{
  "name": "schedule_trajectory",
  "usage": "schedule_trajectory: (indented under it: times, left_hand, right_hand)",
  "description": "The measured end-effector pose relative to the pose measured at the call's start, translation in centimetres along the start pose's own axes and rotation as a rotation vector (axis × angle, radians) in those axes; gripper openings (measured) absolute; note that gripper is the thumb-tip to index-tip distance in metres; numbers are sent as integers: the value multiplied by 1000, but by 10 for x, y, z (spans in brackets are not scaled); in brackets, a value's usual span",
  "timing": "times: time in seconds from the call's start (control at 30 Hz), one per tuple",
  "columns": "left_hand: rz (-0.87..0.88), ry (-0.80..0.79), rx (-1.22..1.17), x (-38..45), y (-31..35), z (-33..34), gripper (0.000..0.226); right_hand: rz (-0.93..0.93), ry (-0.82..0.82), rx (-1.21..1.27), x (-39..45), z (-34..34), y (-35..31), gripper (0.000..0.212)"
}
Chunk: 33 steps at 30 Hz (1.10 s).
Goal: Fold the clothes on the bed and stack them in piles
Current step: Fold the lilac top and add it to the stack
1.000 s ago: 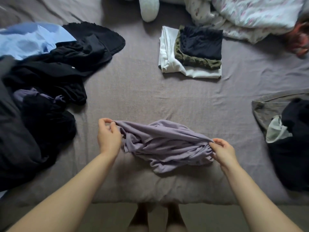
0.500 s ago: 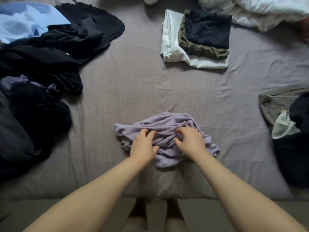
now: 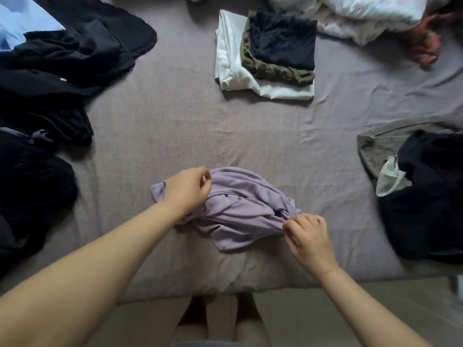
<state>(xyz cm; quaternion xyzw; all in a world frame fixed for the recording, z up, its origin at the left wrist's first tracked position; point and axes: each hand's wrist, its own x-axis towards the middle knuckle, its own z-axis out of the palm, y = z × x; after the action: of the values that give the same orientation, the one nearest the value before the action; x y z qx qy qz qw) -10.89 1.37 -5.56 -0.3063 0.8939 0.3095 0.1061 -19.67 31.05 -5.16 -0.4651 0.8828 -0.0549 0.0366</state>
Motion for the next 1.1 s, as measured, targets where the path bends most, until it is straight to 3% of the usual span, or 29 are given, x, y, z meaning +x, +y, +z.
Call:
schedule_trajectory:
  times: [0.07, 0.13, 0.2, 0.27, 0.33, 0.43, 0.53, 0.6, 0.67, 0.73, 0.8, 0.9, 1.0, 1.07, 1.1]
  left_hand:
    - [103, -174, 58, -10, 7, 17, 28]
    - [142, -229, 13, -16, 15, 36, 32]
    - [254, -279, 12, -22, 25, 54, 36]
    - [346, -381, 183, -28, 39, 67, 54]
    - [298, -476, 369, -33, 48, 75, 66]
    - [242, -635, 506, -43, 48, 85, 67]
    - [238, -829, 625, -58, 41, 86, 66]
    - [230, -876, 653, -64, 42, 85, 60]
    - [225, -772, 590, -61, 52, 79, 41]
    - [162, -514, 380, -52, 65, 74, 27]
    - [50, -265, 88, -42, 80, 71, 24]
    - [-117, -140, -62, -27, 96, 71, 28]
    - [-292, -47, -203, -23, 100, 71, 42]
    - [-364, -89, -564, -19, 102, 71, 55]
    - [-409, -123, -816, -19, 104, 70, 58]
  right_hand:
    - [11, -164, 6, -7, 2, -4, 15]
    - [125, -314, 67, -5, 6, -9, 24]
    - [309, -322, 202, 6, 9, -14, 32]
    - [429, -258, 270, 22, 11, -19, 33]
    - [509, -276, 280, 43, 10, -26, 40]
    - [660, -432, 273, 66, 18, -27, 62]
    - [948, -328, 513, 74, 29, -15, 30]
    - [1153, -247, 715, 76, 25, -7, 10]
    - [1299, -171, 1060, 76, 19, -2, 10]
    - [1370, -130, 1435, 75, 7, 0, 13]
    - [1338, -164, 1668, 68, -5, 7, 14]
    - [1207, -202, 1921, 56, -15, 17, 34]
    - [1137, -293, 1956, 52, -17, 20, 54]
    - [1087, -313, 1839, 51, -18, 18, 52]
    - [1071, -317, 1757, 51, -19, 16, 40]
